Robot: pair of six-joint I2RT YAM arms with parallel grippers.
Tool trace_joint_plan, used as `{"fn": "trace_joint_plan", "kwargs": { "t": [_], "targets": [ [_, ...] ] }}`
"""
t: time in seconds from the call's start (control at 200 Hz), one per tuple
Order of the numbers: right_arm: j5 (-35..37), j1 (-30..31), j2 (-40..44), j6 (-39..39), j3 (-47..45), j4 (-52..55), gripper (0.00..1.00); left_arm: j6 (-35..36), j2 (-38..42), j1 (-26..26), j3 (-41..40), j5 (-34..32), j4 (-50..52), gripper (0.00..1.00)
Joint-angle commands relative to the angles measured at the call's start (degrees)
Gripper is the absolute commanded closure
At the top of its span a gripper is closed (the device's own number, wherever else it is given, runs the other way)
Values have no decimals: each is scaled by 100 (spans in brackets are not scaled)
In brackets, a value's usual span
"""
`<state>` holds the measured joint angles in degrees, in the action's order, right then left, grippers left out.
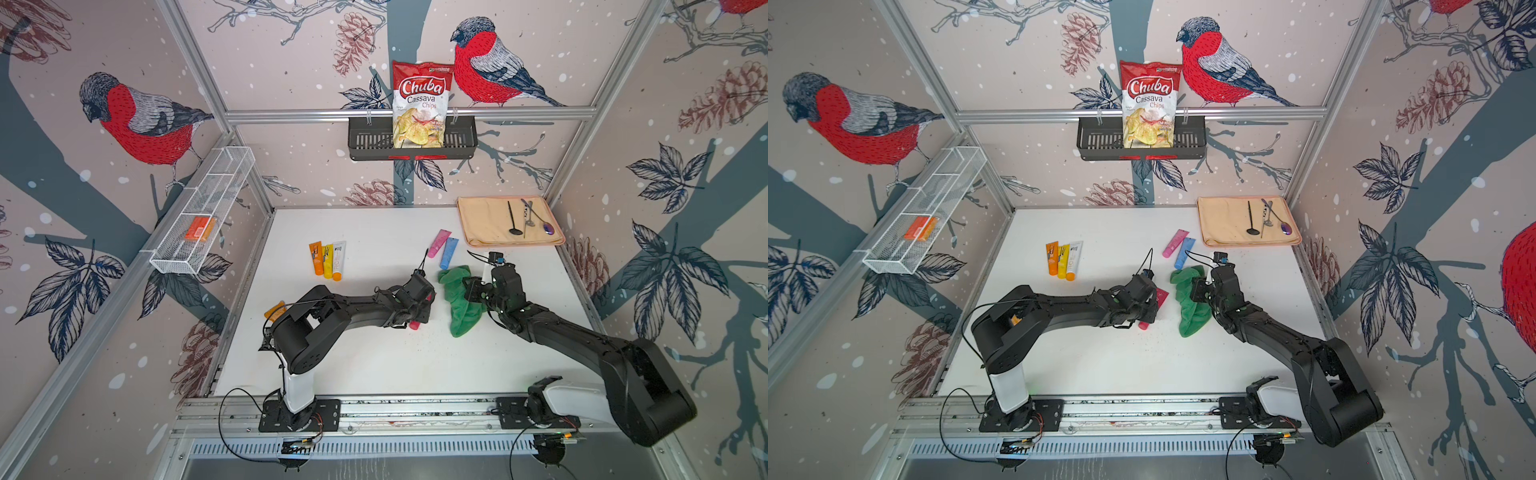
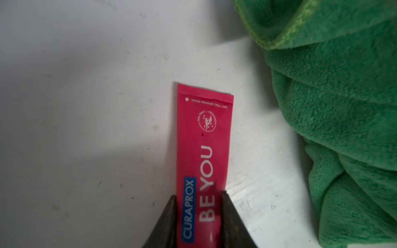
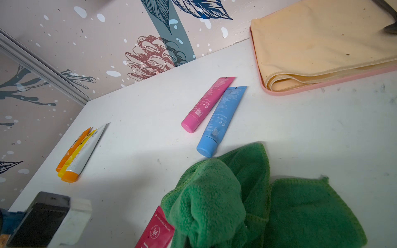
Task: Wipe the surface of the toothpaste tube
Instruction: Adjust the toothpaste at the center of the board.
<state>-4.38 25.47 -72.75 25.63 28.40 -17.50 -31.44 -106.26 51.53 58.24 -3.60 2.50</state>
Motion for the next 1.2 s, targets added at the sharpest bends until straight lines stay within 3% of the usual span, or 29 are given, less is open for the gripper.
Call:
{"fn": "trace_joint_plan", "kwargs": {
  "t": [0.0, 0.28, 0.445, 0.59, 0.725, 0.83, 0.925, 1.116, 1.196],
  "targets": [
    [16, 1, 38, 19, -1, -254, 100, 186, 18, 20, -39, -102, 732, 76],
    [0, -4, 11, 16, 7, -247, 100, 748, 412, 67, -50, -1330, 1213, 82],
    [-1, 0, -20, 21, 25, -248, 100, 1078, 582, 248, 196, -3281, 1830, 83],
    [-1, -6, -32, 20, 41, -239, 100, 1298, -47, 496, 506, -5451, 2293, 84],
    [-11, 0, -34, 20, 41, -245, 100, 1413, -799, 564, 559, -6309, 2030, 84],
    [-14, -6, -51, 20, 47, -238, 100, 1433, -1140, 603, 626, -6343, 1817, 83],
    [-27, -7, -85, 4, 60, -232, 100, 1414, -1071, 671, 648, -6023, 1646, 73],
    [-50, -14, -96, 4, 70, -233, 100, 1559, -382, 855, 498, -4639, 1153, 48],
    [-52, -12, -79, 4, 60, -232, 100, 1491, 45, 868, 354, -3733, 921, 46]
  ]
}}
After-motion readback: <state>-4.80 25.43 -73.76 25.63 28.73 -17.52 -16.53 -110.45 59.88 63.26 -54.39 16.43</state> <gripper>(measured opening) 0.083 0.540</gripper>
